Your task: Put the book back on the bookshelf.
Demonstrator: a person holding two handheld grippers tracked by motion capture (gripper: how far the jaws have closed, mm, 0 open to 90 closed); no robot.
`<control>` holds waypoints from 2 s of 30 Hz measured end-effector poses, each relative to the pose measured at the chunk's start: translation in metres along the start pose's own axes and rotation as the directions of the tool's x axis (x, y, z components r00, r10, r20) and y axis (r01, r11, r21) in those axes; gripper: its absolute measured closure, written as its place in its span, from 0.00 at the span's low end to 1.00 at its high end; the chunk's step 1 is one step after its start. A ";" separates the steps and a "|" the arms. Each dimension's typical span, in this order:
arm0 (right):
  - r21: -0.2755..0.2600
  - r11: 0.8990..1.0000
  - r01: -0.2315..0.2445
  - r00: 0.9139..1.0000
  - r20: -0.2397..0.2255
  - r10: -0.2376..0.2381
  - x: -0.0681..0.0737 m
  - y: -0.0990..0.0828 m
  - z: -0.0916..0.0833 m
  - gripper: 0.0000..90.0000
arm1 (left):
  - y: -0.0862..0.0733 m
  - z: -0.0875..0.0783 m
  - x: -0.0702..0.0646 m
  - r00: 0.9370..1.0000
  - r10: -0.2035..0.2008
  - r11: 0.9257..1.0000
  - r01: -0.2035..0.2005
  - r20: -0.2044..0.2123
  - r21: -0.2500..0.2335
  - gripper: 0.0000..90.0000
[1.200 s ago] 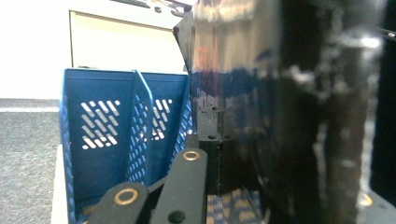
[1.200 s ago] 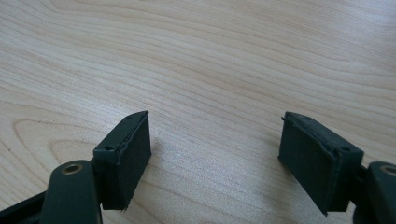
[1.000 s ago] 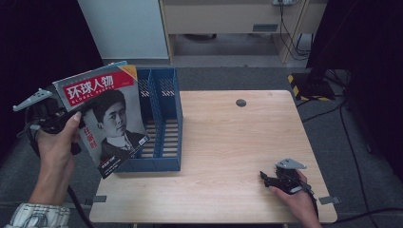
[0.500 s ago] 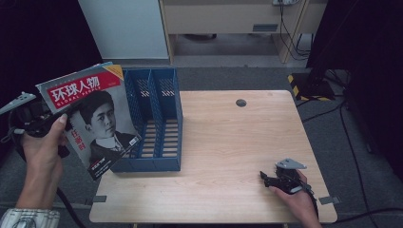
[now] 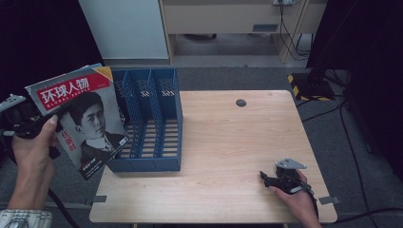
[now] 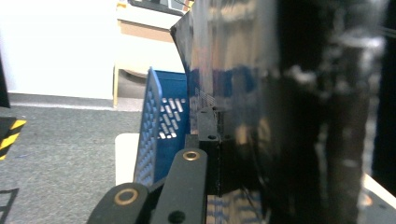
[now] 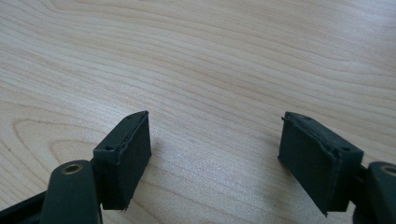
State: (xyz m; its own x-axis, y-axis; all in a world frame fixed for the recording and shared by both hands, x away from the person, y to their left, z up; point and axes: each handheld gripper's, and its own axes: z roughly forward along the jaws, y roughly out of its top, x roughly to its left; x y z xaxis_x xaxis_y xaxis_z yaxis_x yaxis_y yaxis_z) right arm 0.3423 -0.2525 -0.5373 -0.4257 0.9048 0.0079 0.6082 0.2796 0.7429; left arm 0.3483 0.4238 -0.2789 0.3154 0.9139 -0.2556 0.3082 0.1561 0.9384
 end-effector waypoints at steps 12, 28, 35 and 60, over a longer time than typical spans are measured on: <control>0.000 1.000 0.000 1.000 0.000 0.000 0.000 0.000 0.000 0.28 | 0.006 0.028 0.012 1.000 0.009 1.000 -0.009 -0.010 -0.006 0.96; -0.001 1.000 -0.002 1.000 0.001 0.002 0.000 0.000 0.000 0.28 | 0.004 0.059 0.013 1.000 0.008 0.999 -0.008 0.000 -0.031 0.96; -0.001 1.000 -0.002 1.000 0.001 0.002 0.000 0.000 0.000 0.28 | 0.005 0.064 0.015 1.000 0.002 0.997 -0.001 0.003 -0.078 0.96; -0.001 1.000 0.000 1.000 0.002 0.000 0.000 0.000 0.000 0.28 | -0.016 0.083 0.006 0.998 0.056 0.992 -0.059 -0.028 -0.114 0.96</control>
State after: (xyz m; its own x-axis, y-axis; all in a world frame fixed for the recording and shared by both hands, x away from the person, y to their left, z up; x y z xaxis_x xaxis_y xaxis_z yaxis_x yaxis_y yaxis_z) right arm 0.3421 -0.2525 -0.5373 -0.4243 0.9055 0.0059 0.6074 0.2797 0.7435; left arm 0.4200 0.3956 -0.3150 0.3071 0.9313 -0.1957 0.1846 0.1435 0.9723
